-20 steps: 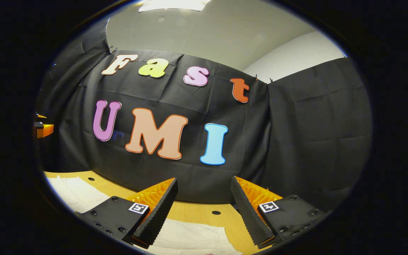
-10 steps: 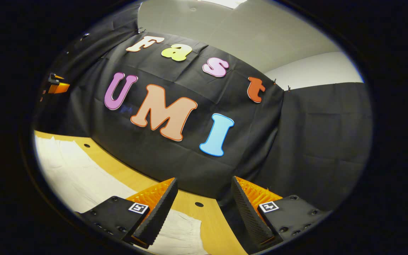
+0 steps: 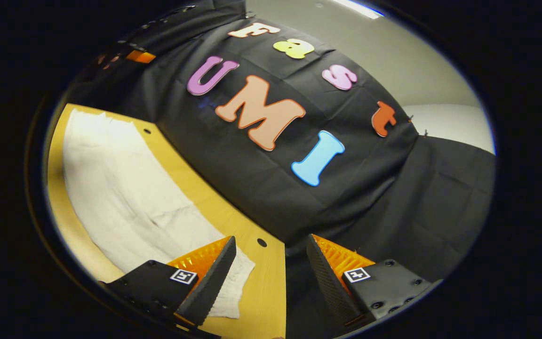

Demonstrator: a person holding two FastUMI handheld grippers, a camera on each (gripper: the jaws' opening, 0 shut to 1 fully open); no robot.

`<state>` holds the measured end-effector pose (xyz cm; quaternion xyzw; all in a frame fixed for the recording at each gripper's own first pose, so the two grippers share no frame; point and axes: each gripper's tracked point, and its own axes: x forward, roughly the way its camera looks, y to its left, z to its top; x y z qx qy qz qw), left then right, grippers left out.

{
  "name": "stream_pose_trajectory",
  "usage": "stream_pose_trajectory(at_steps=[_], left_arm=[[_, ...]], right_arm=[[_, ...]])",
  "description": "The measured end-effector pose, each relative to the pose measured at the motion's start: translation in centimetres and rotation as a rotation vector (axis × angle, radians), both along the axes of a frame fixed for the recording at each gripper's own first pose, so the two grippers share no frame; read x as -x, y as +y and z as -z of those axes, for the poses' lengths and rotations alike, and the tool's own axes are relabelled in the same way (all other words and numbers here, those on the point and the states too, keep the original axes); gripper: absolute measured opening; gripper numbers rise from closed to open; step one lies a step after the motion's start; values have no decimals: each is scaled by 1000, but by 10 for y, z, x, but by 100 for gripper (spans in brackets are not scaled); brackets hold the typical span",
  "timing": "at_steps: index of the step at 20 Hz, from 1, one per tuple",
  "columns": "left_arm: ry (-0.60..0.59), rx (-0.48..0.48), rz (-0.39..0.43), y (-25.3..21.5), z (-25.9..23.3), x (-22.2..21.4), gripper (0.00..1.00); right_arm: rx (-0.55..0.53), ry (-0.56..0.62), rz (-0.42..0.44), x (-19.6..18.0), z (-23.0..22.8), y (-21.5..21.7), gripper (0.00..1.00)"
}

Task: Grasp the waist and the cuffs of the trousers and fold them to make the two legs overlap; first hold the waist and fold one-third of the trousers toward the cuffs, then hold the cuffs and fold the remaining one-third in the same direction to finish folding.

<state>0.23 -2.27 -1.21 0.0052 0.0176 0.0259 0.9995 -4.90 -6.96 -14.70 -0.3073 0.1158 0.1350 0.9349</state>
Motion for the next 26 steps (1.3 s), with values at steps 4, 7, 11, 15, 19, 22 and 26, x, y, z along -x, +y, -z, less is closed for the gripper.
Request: stream_pose_trajectory(at_steps=[4,7,11,15,19,22,26], left_arm=[[8,-15,-5,-4,4,0,94],[18,-20,-8,-7,8,1,94],[25,-33,-12,-9,11,1,94],[36,-42,-17,-12,16,2,96],[40,-59,-17,-15,18,3,96],[46,-61,-19,-15,18,3,96],[45,-69,-27,-11,17,3,96]], right_arm=[[107,90,-98,23,46,1,97],[175,152,-165,39,77,1,97],[284,221,-258,53,114,1,97],[341,298,-335,66,143,4,100],[393,360,-402,79,173,3,98],[442,404,-432,83,193,-1,100],[497,411,-469,87,204,1,97]])
